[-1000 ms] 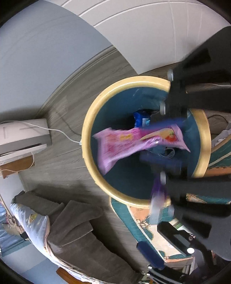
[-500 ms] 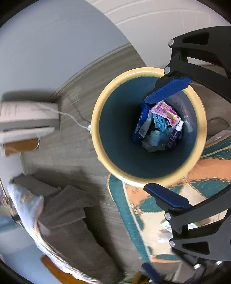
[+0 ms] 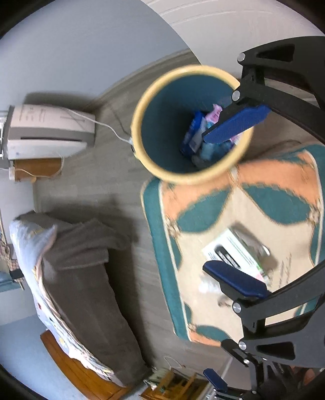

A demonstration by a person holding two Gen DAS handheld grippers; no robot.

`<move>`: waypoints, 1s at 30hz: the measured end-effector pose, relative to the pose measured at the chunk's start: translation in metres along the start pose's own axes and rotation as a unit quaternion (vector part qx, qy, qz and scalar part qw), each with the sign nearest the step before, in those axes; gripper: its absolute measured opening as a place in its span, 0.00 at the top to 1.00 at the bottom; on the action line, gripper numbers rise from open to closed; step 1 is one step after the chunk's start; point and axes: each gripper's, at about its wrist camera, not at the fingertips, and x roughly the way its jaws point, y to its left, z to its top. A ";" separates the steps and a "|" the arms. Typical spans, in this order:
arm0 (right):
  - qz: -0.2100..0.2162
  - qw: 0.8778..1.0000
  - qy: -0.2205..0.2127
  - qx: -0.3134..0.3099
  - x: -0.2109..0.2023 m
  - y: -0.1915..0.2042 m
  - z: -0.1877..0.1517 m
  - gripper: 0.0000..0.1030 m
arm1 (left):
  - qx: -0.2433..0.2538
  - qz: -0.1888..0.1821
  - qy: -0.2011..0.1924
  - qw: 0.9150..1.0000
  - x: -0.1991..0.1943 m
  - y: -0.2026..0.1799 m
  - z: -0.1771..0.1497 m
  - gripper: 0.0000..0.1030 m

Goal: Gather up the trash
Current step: 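Move both tools back toward the medicine box and tissue on the cushion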

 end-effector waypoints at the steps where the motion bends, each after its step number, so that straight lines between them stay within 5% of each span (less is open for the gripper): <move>1: 0.002 1.000 0.006 -0.001 0.001 0.007 -0.004 0.09 | -0.005 0.008 0.002 1.000 0.000 0.006 -0.004 0.05; 16: -0.033 0.995 0.061 -0.065 0.047 0.058 -0.035 0.09 | -0.018 0.007 0.008 1.000 0.019 0.055 -0.030 0.05; 21: -0.024 0.996 0.078 -0.042 0.059 0.057 -0.038 0.09 | -0.034 -0.016 0.029 0.999 0.028 0.062 -0.029 0.05; 25: -0.019 0.996 0.090 -0.018 0.069 0.058 -0.038 0.09 | -0.017 0.009 0.021 1.000 0.029 0.063 -0.029 0.05; 30: -0.013 0.993 0.117 -0.001 0.091 0.069 -0.041 0.09 | -0.044 -0.027 0.060 0.997 0.039 0.076 -0.030 0.05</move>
